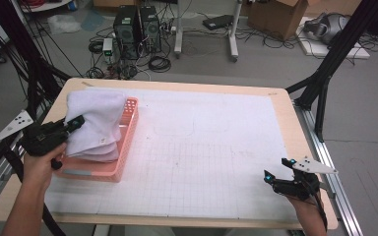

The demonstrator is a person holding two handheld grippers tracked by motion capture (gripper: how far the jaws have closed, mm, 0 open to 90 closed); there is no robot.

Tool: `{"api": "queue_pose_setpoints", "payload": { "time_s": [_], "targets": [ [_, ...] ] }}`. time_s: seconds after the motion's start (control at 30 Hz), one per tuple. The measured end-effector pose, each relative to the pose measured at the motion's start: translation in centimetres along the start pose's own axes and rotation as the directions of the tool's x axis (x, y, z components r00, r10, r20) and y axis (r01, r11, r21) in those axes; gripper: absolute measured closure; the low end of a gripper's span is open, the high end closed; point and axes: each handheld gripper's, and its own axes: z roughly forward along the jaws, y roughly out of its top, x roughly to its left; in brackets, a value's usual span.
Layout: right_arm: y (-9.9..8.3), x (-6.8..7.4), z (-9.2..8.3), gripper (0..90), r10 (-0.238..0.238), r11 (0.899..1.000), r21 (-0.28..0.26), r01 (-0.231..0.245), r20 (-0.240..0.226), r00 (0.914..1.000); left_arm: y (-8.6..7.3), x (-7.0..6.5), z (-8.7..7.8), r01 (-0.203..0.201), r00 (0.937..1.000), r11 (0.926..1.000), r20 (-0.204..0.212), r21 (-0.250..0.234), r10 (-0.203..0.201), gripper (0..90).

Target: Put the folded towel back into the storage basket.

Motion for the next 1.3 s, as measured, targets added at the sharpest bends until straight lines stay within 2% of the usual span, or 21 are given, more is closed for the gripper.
{"api": "queue_pose_setpoints", "payload": {
  "time_s": [0.3, 0.43, 0.5, 0.57, 0.73, 0.77, 0.87, 0.9, 1.03, 1.13, 1.23, 1.3],
  "targets": [
    [-0.1, -0.2, -0.2, 17.6, 0.003, 1.0, -0.006, -0.003, 0.007, 1.0, -0.8, 0.6, 1.2, 0.02, 0.9998, 0.9977, 0.004, 0.065, -0.02, 74.4],
    [-0.1, -0.2, -0.2, 17.6, 0.001, 1.0, -0.003, -0.001, 0.006, 1.0, -1.1, 1.0, 1.3, 0.047, 0.9989, 0.9957, -0.004, 0.08, -0.046, 74.2],
    [-0.1, -0.2, -0.2, 17.6, 0.002, 1.0, -0.004, -0.002, 0.007, 1.0, -1.2, 1.3, 1.3, 0.068, 0.9976, 0.9927, -0.019, 0.1, -0.067, 73.7],
    [-0.1, -0.2, -0.2, 17.6, 0.005, 1.0, -0.003, -0.005, 0.008, 1.0, -1.1, 1.6, 1.3, 0.071, 0.997, 0.9888, -0.04, 0.132, -0.066, 73.3],
    [-0.1, -0.1, 0.0, 17.6, 0.004, 1.0, 0.001, -0.004, 0.004, 1.0, -1.1, 1.9, 2.1, 0.084, 0.9948, 0.9717, -0.075, 0.221, -0.069, 71.7],
    [-0.1, -0.1, 0.0, 17.6, 0.0, 1.0, 0.002, 0.0, 0.005, 1.0, -1.1, 2.0, 2.2, 0.086, 0.9934, 0.968, -0.094, 0.236, -0.066, 71.3],
    [-0.1, -0.1, 0.0, 17.6, 0.001, 1.0, 0.002, -0.001, 0.004, 1.0, -1.1, 2.1, 2.8, 0.084, 0.9892, 0.9492, -0.14, 0.303, -0.043, 69.9],
    [-0.1, -0.1, 0.0, 17.6, 0.003, 1.0, 0.0, -0.003, 0.005, 1.0, -1.1, 2.2, 2.9, 0.084, 0.9867, 0.9451, -0.158, 0.316, -0.035, 69.8],
    [-0.1, -0.1, 0.0, 17.6, 0.008, 1.0, 0.003, -0.008, 0.003, 1.0, -1.2, 2.4, 3.1, 0.107, 0.9755, 0.9366, -0.217, 0.334, -0.034, 67.1],
    [-0.1, -0.1, 0.0, 17.6, 0.001, 1.0, 0.003, -0.001, 0.004, 1.0, -1.1, 2.4, 3.0, 0.105, 0.9614, 0.9356, -0.275, 0.337, -0.008, 63.1],
    [-0.1, -0.1, 0.0, 17.6, 0.005, 1.0, 0.005, -0.005, 0.002, 1.0, -0.8, 2.5, 2.6, 0.128, 0.9426, 0.9413, -0.333, 0.312, -0.018, 53.8],
    [-0.1, -0.2, 0.0, 17.6, -0.001, 1.0, 0.001, 0.001, 0.004, 1.0, -0.6, 2.5, 2.2, 0.141, 0.9366, 0.9518, -0.348, 0.272, -0.039, 46.9]
  ]
}}
